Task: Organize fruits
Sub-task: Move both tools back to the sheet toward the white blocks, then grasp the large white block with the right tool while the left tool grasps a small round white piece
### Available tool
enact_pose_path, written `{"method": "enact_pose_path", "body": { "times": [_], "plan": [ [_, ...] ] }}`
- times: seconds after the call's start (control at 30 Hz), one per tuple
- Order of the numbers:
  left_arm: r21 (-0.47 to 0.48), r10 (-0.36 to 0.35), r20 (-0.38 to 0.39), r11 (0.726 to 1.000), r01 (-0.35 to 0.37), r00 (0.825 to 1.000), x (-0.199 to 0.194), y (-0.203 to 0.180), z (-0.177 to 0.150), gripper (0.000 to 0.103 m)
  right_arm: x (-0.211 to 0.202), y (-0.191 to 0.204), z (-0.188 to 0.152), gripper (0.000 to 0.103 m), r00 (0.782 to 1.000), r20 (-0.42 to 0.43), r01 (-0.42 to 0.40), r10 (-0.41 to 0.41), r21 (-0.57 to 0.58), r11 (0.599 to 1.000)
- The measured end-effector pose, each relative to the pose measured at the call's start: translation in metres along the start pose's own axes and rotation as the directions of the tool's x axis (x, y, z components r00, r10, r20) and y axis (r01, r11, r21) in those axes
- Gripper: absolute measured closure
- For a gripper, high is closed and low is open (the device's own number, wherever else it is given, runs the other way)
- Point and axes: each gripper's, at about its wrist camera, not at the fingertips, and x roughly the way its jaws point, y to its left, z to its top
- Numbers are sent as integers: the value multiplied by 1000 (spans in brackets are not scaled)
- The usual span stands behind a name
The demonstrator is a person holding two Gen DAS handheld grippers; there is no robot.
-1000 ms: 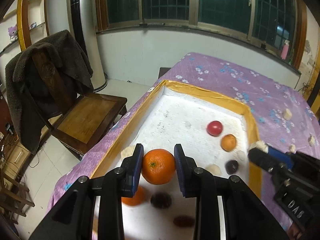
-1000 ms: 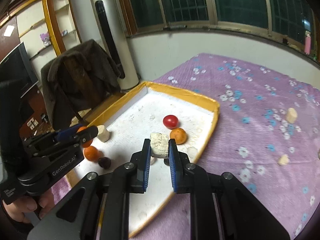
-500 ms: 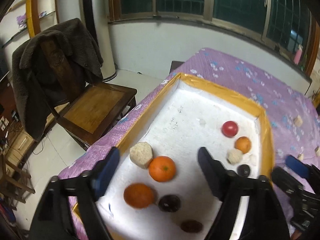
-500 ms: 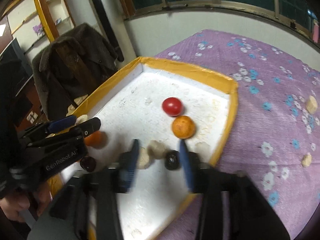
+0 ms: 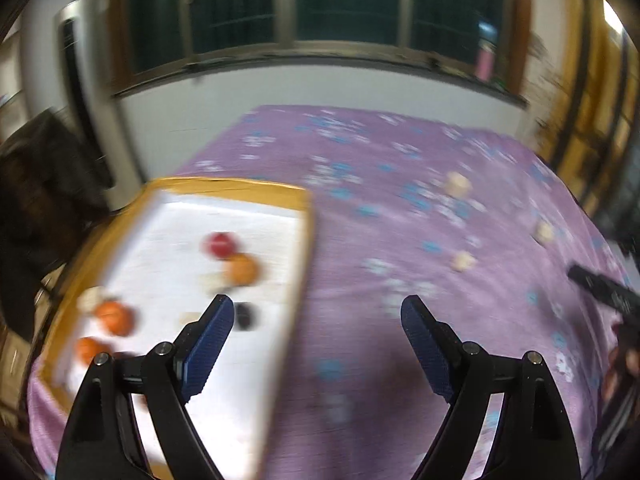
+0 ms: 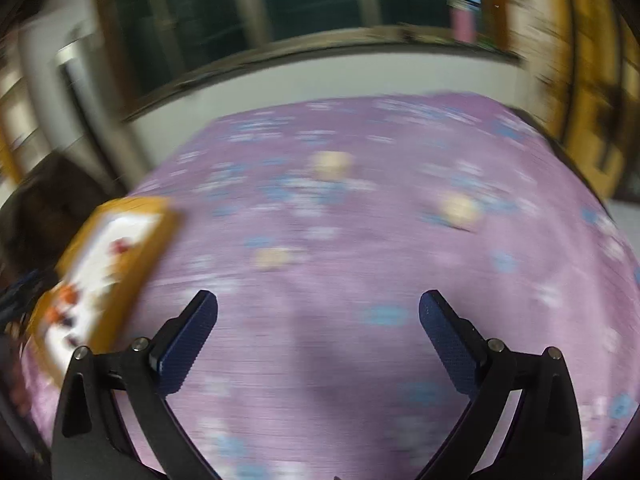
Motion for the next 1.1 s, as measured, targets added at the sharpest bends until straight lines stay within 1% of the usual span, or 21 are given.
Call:
{"method": "enact_pose_path", "body": {
  "times": [0.03, 0.1, 0.13, 0.17, 0.27, 0.33, 0.4, 0.47, 0.53, 0.57, 0.6, 0.63, 0.7, 0.8, 0.83, 0.87, 0.93, 0.97, 1.0, 1.07, 1.1],
  "plan": [
    [21, -15, -7, 1000, 15, 1000, 6, -14, 0, 17, 3, -20, 2, 2, 999, -7, 41, -41, 32, 999],
    [50, -38, -16, 998, 38, 999, 20, -36, 1, 17, 12, -47, 9, 3, 996, -21, 87, -86, 68, 994],
    [60, -42, -29, 997, 44, 999, 30, -48, 3, 17, 18, -60, 13, 6, 994, -30, 105, -103, 87, 991],
    [64, -49, -36, 997, 51, 998, 35, -52, 3, 17, 27, -70, 20, 11, 992, -41, 123, -120, 95, 988],
    [77, -65, -57, 995, 70, 996, 56, -73, 9, 18, 52, -76, 38, 21, 990, -60, 133, -129, 83, 988],
    [83, -71, -59, 994, 76, 996, 70, -83, 15, 18, 69, -74, 48, 24, 988, -71, 140, -136, 65, 988],
    [85, -75, -57, 993, 80, 996, 79, -90, 18, 18, 89, -74, 56, 27, 982, -90, 171, -165, 59, 984],
    [82, -78, -55, 993, 82, 995, 92, -97, 23, 18, 105, -80, 61, 37, 975, -108, 200, -192, 72, 977],
    [90, -72, -58, 993, 77, 996, 103, -105, 25, 18, 115, -86, 62, 42, 970, -123, 220, -208, 95, 971],
    [93, -64, -61, 993, 70, 996, 109, -107, 26, 19, 116, -84, 62, 59, 968, -115, 232, -223, 80, 969],
    [89, -63, -66, 994, 69, 996, 113, -108, 26, 20, 116, -83, 63, 67, 965, -114, 244, -236, 68, 967],
    [91, -75, -79, 992, 82, 994, 116, -111, 26, 23, 114, -86, 63, 67, 970, -120, 221, -210, 87, 971],
    [105, -97, -83, 989, 106, 992, 116, -115, 23, 24, 110, -89, 61, 67, 972, -110, 220, -209, 100, 970],
    [164, -115, -43, 979, 121, 992, 106, -120, 13, 24, 92, -90, 58, 67, 981, -70, 189, -182, 108, 976],
    [179, -111, -26, 977, 114, 994, 105, -121, 11, 24, 86, -89, 58, 69, 983, -57, 178, -173, 108, 978],
    [179, -101, -27, 978, 105, 994, 107, -121, 11, 26, 78, -87, 56, 69, 986, -45, 164, -160, 106, 981],
    [153, -124, -59, 980, 131, 991, 115, -118, 14, 34, 61, -82, 51, 69, 989, -9, 145, -145, 97, 985],
    [150, -120, -67, 980, 129, 990, 117, -117, 15, 38, 55, -79, 49, 69, 992, 5, 124, -125, 96, 988],
    [154, -117, -70, 980, 127, 991, 118, -118, 15, 40, 49, -75, 46, 69, 994, 19, 107, -109, 96, 990],
    [174, -124, -87, 975, 138, 988, 120, -122, 14, 49, 42, -70, 43, 69, 995, 48, 84, -89, 90, 992],
    [175, -128, -86, 974, 142, 988, 119, -122, 14, 51, 39, -67, 42, 69, 995, 59, 69, -74, 87, 994]
  ]
}}
